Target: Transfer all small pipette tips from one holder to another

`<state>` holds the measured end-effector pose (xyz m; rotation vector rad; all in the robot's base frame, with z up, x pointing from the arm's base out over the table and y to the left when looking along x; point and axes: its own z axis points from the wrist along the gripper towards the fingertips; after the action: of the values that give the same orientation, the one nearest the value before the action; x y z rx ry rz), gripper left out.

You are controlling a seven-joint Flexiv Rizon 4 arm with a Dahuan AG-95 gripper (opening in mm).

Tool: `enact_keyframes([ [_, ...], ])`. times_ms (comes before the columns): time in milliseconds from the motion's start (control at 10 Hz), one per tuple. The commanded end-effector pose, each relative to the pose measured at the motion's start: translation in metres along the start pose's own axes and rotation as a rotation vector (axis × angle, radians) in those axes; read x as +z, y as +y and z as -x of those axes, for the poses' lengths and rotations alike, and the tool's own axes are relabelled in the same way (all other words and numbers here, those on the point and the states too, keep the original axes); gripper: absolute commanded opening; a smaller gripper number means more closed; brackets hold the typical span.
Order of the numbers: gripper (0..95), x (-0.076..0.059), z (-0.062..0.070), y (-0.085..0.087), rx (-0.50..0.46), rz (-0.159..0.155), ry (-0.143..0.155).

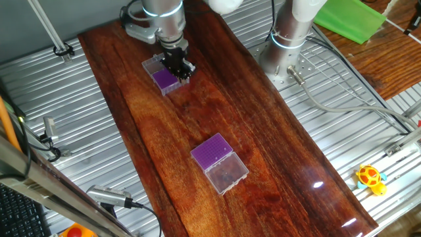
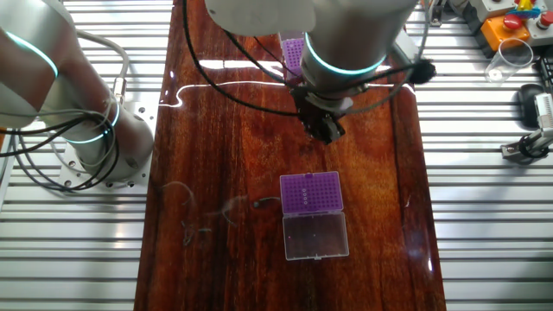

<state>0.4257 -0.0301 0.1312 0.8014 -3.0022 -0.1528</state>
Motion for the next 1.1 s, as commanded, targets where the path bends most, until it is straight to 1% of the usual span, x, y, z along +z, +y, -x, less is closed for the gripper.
enact_keyframes([
  [100, 0.0, 0.001, -0.01, -0.039, -0.039, -0.033, -0.002],
  [200, 0.0, 0.002, -0.012, -0.049, -0.054, -0.033, -0.003],
  [300, 0.0, 0.004, -0.016, -0.069, -0.094, -0.032, -0.007],
  [500, 0.0, 0.008, -0.022, -0.091, -0.131, -0.032, -0.01],
  [700, 0.0, 0.015, -0.028, -0.099, -0.148, -0.039, -0.02],
  [1100, 0.0, 0.025, -0.036, -0.107, -0.165, -0.045, -0.033],
])
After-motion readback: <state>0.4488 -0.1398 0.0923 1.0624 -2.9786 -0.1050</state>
